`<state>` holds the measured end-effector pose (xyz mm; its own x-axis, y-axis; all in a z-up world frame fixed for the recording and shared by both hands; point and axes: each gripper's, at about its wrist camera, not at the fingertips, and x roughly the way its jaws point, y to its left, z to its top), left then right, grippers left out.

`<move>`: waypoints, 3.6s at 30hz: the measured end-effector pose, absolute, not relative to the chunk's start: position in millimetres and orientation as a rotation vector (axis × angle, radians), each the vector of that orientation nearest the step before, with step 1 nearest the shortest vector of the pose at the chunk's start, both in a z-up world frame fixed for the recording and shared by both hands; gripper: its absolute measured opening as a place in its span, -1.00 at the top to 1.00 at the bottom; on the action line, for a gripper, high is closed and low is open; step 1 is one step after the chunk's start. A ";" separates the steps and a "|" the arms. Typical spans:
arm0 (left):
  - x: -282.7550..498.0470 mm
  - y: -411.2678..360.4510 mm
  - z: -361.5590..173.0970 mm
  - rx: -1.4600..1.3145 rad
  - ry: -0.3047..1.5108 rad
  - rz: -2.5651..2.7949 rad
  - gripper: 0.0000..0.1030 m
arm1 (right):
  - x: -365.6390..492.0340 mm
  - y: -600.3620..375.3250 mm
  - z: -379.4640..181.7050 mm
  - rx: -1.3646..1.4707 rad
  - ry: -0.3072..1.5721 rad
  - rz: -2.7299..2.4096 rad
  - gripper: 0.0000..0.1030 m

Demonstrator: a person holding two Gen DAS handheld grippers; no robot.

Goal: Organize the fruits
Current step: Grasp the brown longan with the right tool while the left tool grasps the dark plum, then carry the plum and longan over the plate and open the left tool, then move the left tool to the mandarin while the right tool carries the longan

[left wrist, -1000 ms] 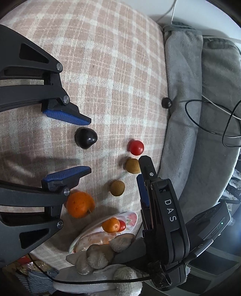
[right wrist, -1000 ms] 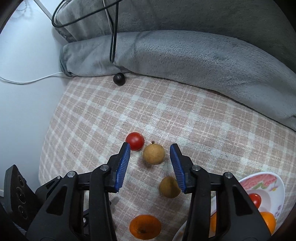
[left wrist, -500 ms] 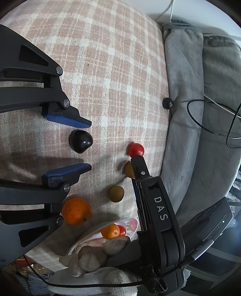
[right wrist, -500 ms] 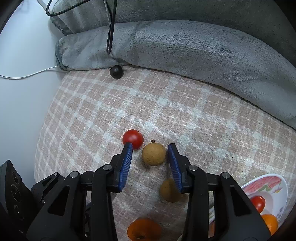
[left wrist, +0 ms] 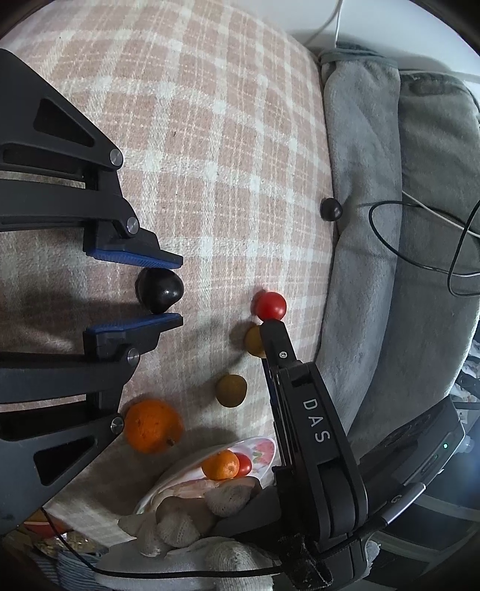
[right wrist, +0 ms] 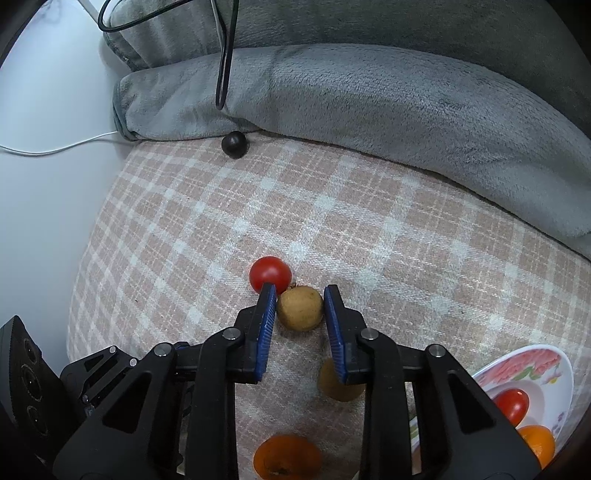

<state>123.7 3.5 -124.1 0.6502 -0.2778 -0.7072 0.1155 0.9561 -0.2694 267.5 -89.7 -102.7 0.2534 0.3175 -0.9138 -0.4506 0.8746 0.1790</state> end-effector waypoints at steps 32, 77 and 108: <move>80.4 -30.2 -71.7 -0.173 0.713 -0.296 0.56 | 206.9 -154.5 -35.4 -0.080 1.029 0.561 0.47; 103.6 -129.6 -72.3 -0.099 0.754 -0.481 0.56 | 201.1 -262.3 -28.7 -0.002 0.985 0.443 0.46; 88.2 -113.9 -56.6 -0.082 0.680 -0.453 -0.35 | 188.8 -248.1 -5.0 -0.039 0.879 0.442 -0.43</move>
